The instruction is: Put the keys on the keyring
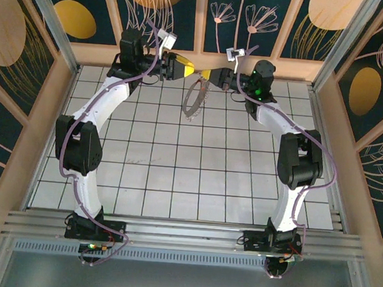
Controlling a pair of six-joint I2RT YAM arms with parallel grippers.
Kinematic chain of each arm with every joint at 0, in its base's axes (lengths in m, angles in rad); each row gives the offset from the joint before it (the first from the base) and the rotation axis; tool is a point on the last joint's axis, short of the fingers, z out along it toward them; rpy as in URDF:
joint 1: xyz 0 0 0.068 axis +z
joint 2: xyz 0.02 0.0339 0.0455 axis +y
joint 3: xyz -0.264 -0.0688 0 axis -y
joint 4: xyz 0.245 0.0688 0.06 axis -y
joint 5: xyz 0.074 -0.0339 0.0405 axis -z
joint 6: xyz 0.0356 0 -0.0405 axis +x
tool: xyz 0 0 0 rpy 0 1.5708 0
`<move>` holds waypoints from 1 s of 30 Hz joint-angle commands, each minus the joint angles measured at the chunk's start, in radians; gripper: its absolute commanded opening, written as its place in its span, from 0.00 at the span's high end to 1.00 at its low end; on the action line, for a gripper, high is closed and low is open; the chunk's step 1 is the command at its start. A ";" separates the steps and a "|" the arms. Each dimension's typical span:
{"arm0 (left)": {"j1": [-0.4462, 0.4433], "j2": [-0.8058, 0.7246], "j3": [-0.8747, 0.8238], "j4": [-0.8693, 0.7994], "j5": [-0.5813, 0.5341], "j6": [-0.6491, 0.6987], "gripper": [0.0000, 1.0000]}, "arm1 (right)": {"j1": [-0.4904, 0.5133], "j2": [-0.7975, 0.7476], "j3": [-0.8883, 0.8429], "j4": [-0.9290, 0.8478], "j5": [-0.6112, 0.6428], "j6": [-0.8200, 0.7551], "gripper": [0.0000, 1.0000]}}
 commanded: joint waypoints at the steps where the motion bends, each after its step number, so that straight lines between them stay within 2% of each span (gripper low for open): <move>1: 0.007 0.000 0.020 0.037 0.031 -0.044 0.64 | -0.007 -0.045 -0.001 0.182 -0.068 0.092 1.00; 11: 0.010 0.005 0.017 -0.014 0.059 -0.002 0.64 | -0.037 0.041 -0.001 0.563 -0.056 0.448 1.00; 30: 0.010 0.017 0.019 -0.023 0.086 0.008 0.64 | 0.014 0.080 0.041 0.483 -0.015 0.404 1.00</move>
